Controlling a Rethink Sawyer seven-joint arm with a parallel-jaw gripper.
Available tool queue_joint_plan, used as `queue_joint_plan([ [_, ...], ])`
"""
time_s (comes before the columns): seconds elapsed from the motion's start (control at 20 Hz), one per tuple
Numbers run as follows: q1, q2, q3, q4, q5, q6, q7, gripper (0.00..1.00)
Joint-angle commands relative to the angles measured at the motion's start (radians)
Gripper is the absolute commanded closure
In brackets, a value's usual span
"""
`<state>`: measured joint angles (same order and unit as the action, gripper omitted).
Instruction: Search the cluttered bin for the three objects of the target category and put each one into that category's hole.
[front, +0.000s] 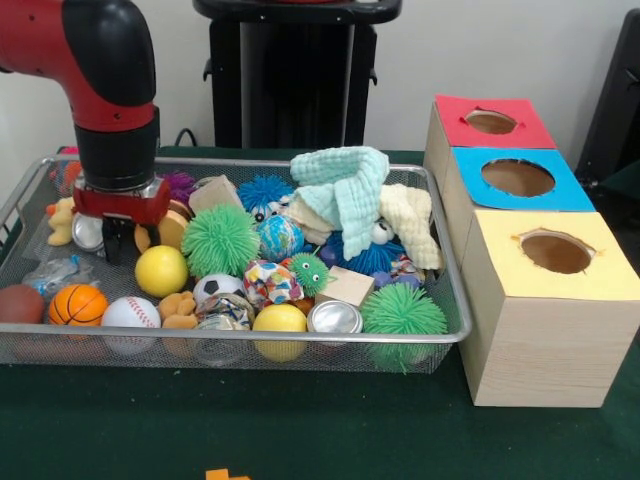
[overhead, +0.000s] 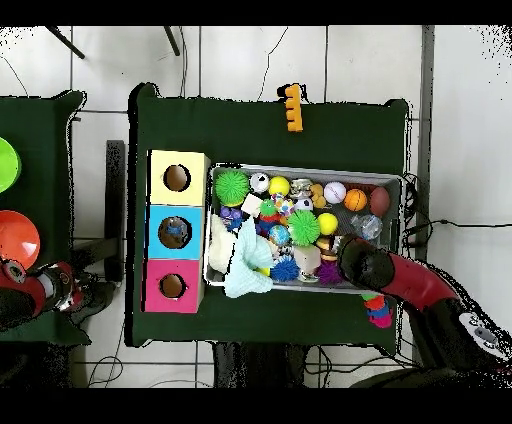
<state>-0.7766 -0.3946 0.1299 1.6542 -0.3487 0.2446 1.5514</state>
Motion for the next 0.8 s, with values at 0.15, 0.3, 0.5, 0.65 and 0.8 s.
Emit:
queue_joint_plan([
  [0.15, -0.059, -0.022, 0.086, 0.039, -0.054, 0.243, -0.12, 0.0],
  [0.3, -0.05, -0.031, 0.093, 0.061, -0.051, 0.235, -0.086, 0.0],
  [0.5, -0.035, -0.007, 0.101, 0.028, -0.053, 0.228, -0.072, 0.0],
  [0.65, -0.032, -0.001, 0.098, 0.001, -0.064, 0.231, -0.087, 0.0],
  [0.8, -0.039, 0.0, 0.104, -0.019, -0.065, 0.247, -0.106, 0.0],
])
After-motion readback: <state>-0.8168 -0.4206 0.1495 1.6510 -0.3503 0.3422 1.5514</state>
